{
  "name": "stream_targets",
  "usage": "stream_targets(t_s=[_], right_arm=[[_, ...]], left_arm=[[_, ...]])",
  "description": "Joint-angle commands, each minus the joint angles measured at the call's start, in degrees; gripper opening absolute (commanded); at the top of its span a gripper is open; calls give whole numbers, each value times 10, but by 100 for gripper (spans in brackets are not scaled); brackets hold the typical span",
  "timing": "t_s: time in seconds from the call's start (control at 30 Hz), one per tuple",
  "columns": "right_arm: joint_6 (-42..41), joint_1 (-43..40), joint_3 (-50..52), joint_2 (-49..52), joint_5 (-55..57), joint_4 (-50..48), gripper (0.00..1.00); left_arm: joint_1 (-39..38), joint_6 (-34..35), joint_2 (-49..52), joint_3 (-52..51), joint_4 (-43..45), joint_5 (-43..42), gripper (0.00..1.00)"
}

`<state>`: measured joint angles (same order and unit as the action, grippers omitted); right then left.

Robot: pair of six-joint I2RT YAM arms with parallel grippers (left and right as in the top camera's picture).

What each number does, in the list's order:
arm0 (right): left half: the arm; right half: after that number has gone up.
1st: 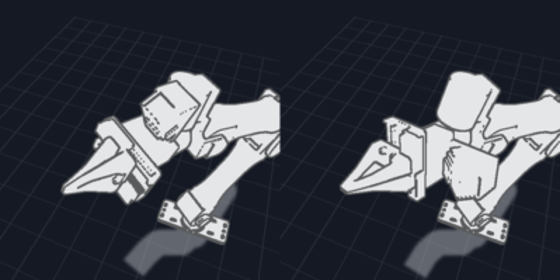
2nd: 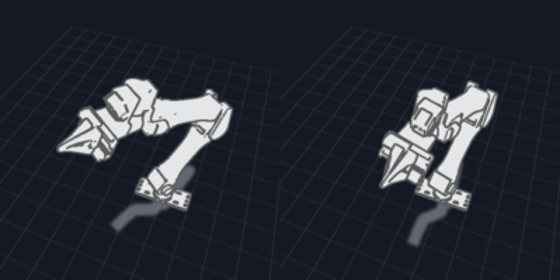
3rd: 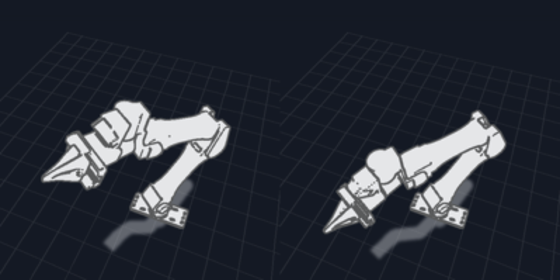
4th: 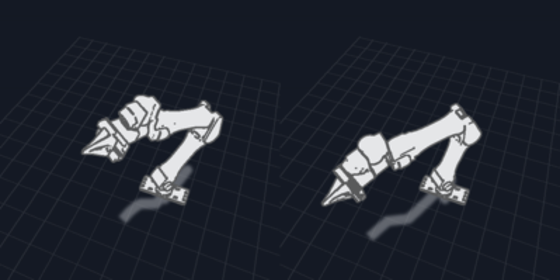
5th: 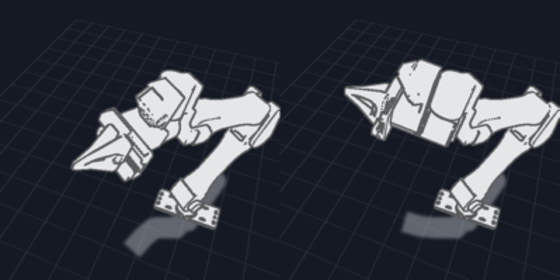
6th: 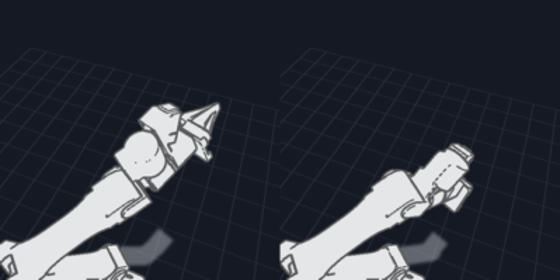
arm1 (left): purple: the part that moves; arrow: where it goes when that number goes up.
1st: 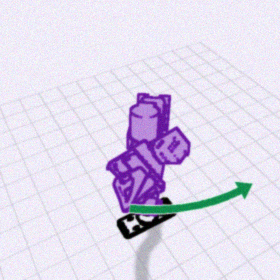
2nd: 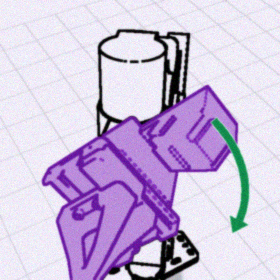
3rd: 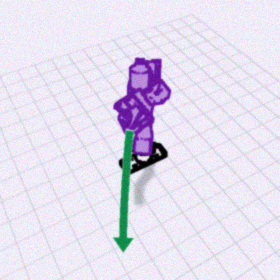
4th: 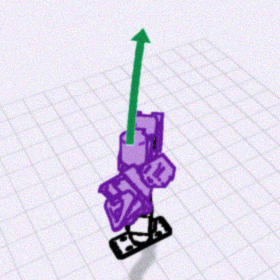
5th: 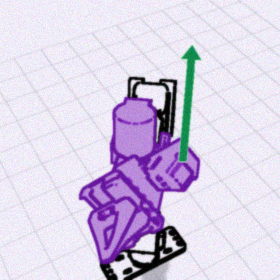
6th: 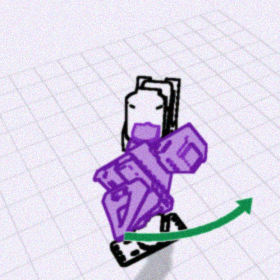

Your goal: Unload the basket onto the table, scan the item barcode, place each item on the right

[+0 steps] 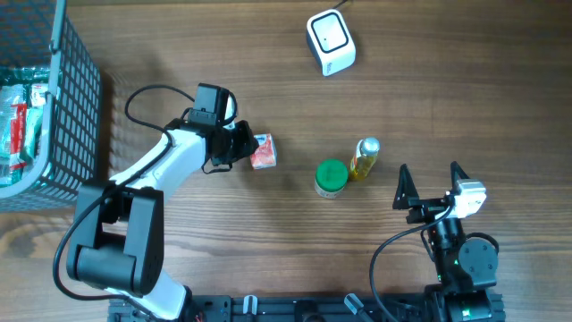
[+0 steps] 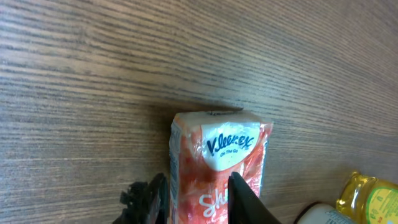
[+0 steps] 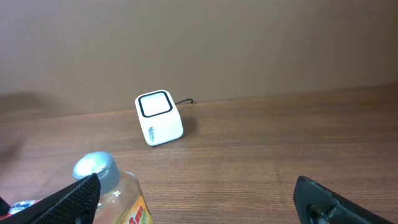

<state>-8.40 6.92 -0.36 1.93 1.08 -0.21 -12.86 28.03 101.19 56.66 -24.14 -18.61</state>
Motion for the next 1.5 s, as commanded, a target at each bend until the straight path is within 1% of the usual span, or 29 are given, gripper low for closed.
stream_targets(t_s=[0.0, 0.27, 0.3, 0.33, 0.5, 0.53, 0.67, 0.8, 0.83, 0.87, 0.9, 1.0, 1.07, 1.1, 1.23, 1.37, 1.47], right_arm=[[-8, -2, 1, 0, -8, -2, 100], [-8, -2, 1, 0, -8, -2, 100], [-7, -2, 1, 0, -8, -2, 100], [-7, -2, 1, 0, -8, -2, 100], [-7, -2, 1, 0, -8, -2, 100], [-7, -2, 1, 0, -8, -2, 100], [-7, -2, 1, 0, -8, -2, 100], [-8, -2, 1, 0, -8, -2, 99], [-7, -2, 1, 0, -8, -2, 100], [-8, -2, 1, 0, -8, -2, 100], [-8, -2, 1, 0, -8, -2, 100], [-7, -2, 1, 0, -8, -2, 100], [-8, -2, 1, 0, -8, -2, 100], [-8, -2, 1, 0, -8, -2, 100], [-8, -2, 1, 0, -8, -2, 100], [-7, -2, 1, 0, -8, -2, 100], [-7, -2, 1, 0, -8, -2, 100]], left_arm=[[-4, -23, 29, -5, -2, -6, 21], [-4, -23, 65, -5, 4, 4, 19], [-4, -23, 65, -5, 4, 4, 17], [-4, -23, 63, -4, 4, 4, 4], [-2, -29, 28, 0, -1, 7, 4], [-1, -37, 10, 8, -12, 21, 4], [-9, -42, -51, 46, -87, 149, 4], [-44, -78, -87, 54, -125, 261, 4], [-56, -85, -87, 54, -131, 294, 4], [-83, -86, -84, 53, -142, 364, 4], [-103, -86, -81, 53, -145, 403, 4], [-149, -86, -74, 53, -145, 475, 4], [-191, -86, -58, 53, -145, 551, 4], [-205, -86, -51, 53, -145, 575, 4], [-254, -106, -6, 53, -141, 620, 4], [-277, -113, 42, 53, -139, 651, 4], [-290, -111, 63, 53, -138, 652, 4]])
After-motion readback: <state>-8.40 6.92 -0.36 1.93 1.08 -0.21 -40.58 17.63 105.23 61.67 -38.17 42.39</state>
